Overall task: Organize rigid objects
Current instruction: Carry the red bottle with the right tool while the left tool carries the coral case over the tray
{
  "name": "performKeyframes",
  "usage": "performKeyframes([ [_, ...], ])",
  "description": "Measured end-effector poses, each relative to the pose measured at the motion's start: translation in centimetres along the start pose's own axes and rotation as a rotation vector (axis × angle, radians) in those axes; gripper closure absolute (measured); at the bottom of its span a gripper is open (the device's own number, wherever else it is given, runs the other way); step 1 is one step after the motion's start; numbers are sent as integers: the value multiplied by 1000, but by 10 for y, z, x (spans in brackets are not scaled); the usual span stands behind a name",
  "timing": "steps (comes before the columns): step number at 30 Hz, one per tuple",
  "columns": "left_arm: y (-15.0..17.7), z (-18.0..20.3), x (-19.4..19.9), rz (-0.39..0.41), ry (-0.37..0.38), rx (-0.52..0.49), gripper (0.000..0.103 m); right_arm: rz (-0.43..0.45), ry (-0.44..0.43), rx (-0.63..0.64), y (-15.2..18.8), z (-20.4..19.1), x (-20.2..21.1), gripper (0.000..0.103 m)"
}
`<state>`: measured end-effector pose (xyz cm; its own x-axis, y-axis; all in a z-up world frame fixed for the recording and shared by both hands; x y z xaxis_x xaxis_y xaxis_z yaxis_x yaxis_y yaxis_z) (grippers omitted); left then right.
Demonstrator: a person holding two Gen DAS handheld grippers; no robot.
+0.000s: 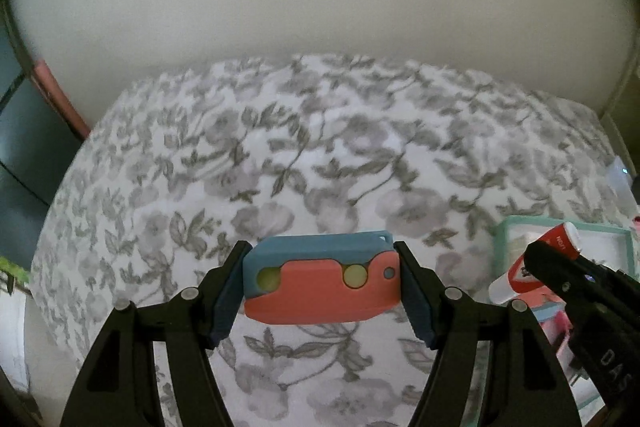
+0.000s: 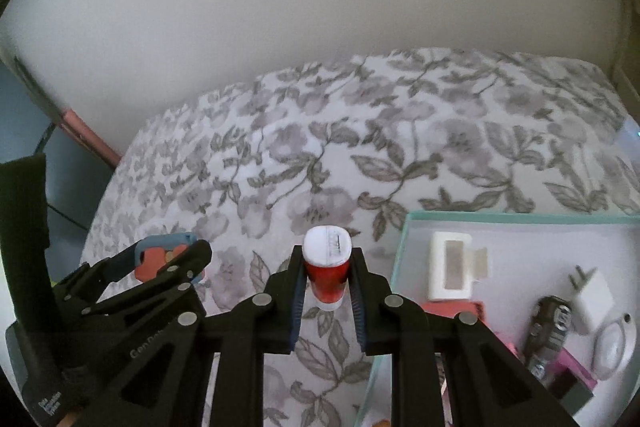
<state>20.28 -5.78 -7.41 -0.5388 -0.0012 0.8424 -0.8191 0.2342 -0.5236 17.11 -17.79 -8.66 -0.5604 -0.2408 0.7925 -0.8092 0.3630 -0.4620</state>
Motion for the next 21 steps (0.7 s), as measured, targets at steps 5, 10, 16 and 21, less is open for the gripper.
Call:
performKeyframes([
  [5,-2,27,26,50,21,-41,32,57,-1,-46,0,15,35,81],
  [10,0,52,45,81,58,-68,32,101,37,-74,4,36,65,81],
  [16,7,84,64,110,92,-109,32,137,88,-95,12,60,96,81],
  [21,16,105,73,115,114,-136,32,163,112,-119,20,80,117,81],
])
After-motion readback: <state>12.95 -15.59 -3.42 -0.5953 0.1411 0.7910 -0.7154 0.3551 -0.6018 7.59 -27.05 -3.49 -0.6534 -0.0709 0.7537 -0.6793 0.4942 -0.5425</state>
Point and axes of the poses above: each gripper's, at about its wrist camera, not at the fingertips, and x roughly against the way its jaws point, z to its right, y to its underside, the point moved 10 cm from there along -x, roughly the way its jaws point, and after that the axes turned 1 degree about -z, right-handed, at the moved point
